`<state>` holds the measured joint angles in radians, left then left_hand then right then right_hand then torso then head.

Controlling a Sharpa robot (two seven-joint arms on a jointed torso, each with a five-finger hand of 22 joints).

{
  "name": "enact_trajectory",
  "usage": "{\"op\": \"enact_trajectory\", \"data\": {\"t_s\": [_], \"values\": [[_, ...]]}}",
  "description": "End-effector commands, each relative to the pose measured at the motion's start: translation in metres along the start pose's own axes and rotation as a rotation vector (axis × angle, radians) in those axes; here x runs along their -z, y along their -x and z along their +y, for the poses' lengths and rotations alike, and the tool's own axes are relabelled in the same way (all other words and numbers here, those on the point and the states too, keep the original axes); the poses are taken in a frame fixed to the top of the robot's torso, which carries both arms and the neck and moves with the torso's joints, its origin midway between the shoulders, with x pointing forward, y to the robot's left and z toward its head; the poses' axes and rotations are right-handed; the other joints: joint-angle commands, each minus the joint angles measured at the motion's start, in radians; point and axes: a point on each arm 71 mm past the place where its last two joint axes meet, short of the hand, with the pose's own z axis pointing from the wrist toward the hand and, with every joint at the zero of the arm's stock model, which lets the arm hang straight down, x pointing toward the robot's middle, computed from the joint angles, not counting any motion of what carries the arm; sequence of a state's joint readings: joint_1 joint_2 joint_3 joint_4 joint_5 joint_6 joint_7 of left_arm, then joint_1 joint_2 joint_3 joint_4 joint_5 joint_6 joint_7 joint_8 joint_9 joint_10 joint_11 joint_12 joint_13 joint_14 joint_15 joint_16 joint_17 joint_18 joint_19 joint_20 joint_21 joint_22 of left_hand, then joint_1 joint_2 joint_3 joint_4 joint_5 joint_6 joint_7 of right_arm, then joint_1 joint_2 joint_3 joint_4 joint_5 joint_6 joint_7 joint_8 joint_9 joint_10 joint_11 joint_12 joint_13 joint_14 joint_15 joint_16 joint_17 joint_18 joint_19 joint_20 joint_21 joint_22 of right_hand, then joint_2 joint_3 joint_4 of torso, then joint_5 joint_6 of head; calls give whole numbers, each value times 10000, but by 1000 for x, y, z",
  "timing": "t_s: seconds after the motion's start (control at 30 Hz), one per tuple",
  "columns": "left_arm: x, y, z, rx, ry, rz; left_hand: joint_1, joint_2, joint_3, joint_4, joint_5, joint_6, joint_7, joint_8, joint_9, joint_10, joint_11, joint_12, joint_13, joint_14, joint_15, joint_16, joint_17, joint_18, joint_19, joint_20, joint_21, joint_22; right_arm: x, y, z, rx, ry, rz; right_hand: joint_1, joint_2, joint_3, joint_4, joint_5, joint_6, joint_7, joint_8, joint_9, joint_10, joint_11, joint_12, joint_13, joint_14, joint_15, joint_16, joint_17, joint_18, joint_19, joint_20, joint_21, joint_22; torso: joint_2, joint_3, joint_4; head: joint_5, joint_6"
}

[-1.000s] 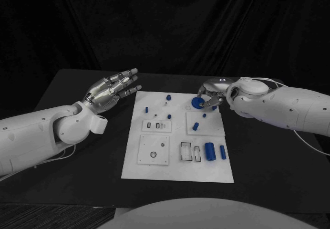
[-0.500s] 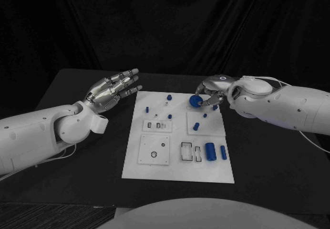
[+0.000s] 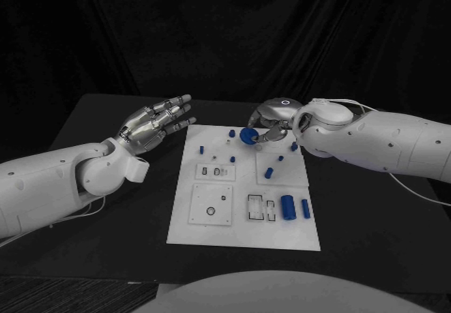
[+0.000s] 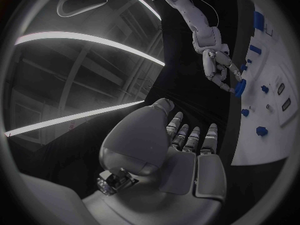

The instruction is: Assemble the parts on the task board

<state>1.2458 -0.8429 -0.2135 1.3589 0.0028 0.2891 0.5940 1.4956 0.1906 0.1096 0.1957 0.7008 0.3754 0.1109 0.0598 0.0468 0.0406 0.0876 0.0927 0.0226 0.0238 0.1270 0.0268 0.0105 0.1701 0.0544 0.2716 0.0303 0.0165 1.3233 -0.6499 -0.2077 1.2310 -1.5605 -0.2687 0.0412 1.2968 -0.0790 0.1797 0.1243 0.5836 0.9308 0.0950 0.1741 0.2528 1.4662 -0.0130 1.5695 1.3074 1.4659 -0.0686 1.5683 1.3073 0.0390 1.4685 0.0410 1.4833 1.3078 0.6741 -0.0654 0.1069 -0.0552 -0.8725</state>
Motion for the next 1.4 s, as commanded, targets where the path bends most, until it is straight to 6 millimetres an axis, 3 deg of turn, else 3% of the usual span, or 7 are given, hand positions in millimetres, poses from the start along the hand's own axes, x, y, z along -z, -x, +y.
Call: {"op": "enact_trajectory", "data": {"t_s": [0.03,0.33,0.63,0.83,1.1,1.4], "values": [[-1,-2,1,126,-52,153,49,69,42,-9,21,35,21,43,6,-6,32,47,10,-20,61,42,15,107,-22,55,-39,8,-7,1,5,-24,175,132,-18,33,57,33,-116,269,-239,561,1819,1046,-30,13,2634,1049,-68,25,2635,-93,391,-61,40,1930,-1,7,1,-33,-2],[-2,-4,1,147,-27,193,49,69,42,-9,21,35,21,43,6,-6,32,47,10,-20,61,42,15,107,-22,55,-39,8,-32,0,25,83,538,293,50,36,142,-26,-191,217,-201,498,1844,1046,1,13,2634,1049,-42,25,2635,-87,379,-40,21,1920,17,-7,44,-70,-2],[-3,-4,2,154,-19,222,49,69,42,-9,21,35,21,43,6,-6,32,47,10,-20,61,42,15,107,-22,55,-39,8,-47,-2,36,132,655,419,58,20,204,-55,-306,146,-153,399,1841,1046,44,13,2634,1049,-4,25,2635,-83,369,-9,6,1913,20,0,32,-119,-2],[-4,-5,2,169,-10,255,48,73,78,-17,20,39,24,46,6,-3,35,56,11,-18,66,45,16,107,-22,54,-40,8,-51,-4,40,150,630,550,61,13,232,-70,-380,125,-133,355,1837,1046,63,13,2634,1049,13,25,2635,-72,345,7,-28,1889,17,2,39,-128,-2],[-5,-5,2,177,-1,272,48,73,78,-17,20,39,24,46,6,-3,35,56,11,-18,66,45,16,107,-22,54,-40,8,-52,-9,41,575,622,811,72,-10,293,-115,-530,54,-104,238,1816,1046,90,13,2634,1049,41,25,2635,-61,319,39,-65,1868,15,-5,3,-77,-2],[-5,-5,2,185,18,288,48,73,78,-17,20,39,24,46,6,-3,35,56,11,-18,66,45,16,107,-22,54,-40,8,-51,-13,40,673,519,992,70,-12,321,-129,-584,13,-92,181,1803,1046,100,13,2634,1049,50,25,2635,-51,298,50,-94,1848,15,11,-6,-70,-2]]}}
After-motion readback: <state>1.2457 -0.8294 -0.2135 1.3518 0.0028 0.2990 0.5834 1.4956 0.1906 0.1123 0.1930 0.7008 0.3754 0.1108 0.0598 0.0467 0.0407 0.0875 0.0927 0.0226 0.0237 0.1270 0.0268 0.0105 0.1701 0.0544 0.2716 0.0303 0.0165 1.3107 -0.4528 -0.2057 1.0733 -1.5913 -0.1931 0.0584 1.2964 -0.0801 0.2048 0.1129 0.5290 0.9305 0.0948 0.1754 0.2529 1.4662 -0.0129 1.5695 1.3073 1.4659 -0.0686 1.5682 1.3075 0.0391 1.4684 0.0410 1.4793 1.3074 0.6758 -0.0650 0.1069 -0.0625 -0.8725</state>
